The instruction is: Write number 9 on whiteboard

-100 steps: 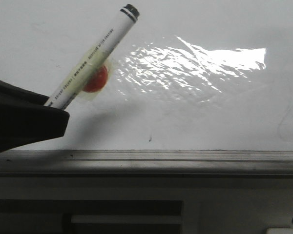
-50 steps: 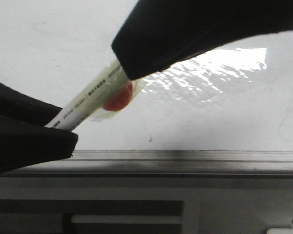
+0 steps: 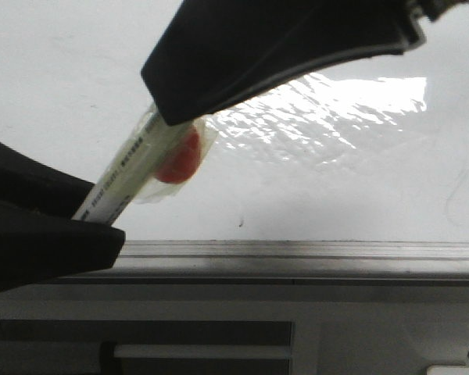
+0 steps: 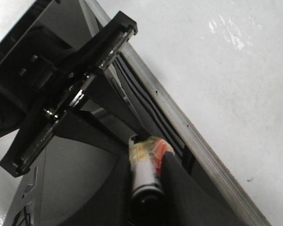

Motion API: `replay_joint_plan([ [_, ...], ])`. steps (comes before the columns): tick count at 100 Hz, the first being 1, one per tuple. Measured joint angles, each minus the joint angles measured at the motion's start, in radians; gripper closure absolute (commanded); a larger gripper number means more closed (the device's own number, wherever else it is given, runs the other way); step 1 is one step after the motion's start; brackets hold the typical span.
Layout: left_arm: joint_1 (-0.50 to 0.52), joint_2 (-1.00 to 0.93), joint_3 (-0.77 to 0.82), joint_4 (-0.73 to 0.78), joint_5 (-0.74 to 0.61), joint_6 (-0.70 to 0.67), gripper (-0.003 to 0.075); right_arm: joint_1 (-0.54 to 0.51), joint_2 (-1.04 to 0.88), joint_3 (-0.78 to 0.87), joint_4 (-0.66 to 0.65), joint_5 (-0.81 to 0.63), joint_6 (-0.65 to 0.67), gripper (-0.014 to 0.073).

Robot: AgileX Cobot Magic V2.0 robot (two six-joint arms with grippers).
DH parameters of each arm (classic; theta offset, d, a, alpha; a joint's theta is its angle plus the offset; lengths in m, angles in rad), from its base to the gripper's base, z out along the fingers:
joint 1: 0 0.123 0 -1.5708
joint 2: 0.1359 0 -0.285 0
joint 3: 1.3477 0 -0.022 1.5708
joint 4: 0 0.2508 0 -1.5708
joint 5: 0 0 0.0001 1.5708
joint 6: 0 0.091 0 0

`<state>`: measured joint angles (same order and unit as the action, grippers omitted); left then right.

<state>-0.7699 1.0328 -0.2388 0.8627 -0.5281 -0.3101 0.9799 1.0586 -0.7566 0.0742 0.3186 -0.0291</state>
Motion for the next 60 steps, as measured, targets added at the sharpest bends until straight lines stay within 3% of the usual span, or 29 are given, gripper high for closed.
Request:
replay_joint_plan([
  [7, -0.003, 0.000, 0.000, -0.004, 0.005, 0.000, 0.0685, 0.000, 0.000, 0.000, 0.007, 0.000, 0.000, 0.0648],
  [27, -0.008, 0.000, 0.000, -0.053, -0.006, 0.000, 0.0442, 0.001, 0.005, 0.000, -0.002, 0.002, 0.000, 0.0648],
  [60, -0.010, -0.098, 0.000, -0.280, 0.044, -0.002, 0.0436, -0.071, -0.025, -0.022, -0.014, 0.041, 0.002, 0.0647],
])
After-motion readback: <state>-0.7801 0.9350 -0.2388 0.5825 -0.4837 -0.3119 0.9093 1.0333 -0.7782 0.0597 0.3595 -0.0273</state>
